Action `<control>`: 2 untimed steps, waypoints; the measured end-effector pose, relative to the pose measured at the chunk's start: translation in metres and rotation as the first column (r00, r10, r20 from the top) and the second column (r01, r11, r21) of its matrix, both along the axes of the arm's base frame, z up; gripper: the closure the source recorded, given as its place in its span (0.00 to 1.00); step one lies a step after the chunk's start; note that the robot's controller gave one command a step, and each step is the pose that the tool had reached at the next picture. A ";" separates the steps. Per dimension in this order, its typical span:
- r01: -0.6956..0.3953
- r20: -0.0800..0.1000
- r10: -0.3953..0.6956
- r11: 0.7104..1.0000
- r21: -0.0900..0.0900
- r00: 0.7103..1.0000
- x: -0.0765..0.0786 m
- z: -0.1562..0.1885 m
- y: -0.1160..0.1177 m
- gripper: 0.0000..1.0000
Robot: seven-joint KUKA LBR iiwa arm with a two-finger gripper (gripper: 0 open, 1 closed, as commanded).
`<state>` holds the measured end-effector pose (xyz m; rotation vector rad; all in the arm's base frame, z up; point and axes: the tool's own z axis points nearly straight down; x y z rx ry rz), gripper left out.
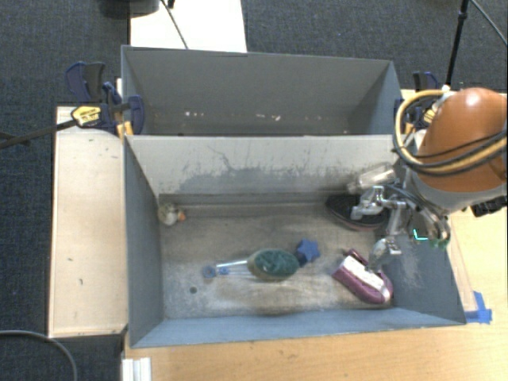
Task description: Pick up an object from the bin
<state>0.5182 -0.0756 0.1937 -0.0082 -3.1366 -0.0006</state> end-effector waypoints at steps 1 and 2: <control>-0.002 -0.001 0.002 1.000 0.003 1.000 -0.029 -0.059 0.054 0.00; 0.175 0.013 -0.175 0.984 0.003 0.984 0.005 -0.121 0.081 0.00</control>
Offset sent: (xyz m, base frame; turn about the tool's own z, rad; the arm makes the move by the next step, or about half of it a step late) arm -0.0269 0.0503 -0.0560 0.0032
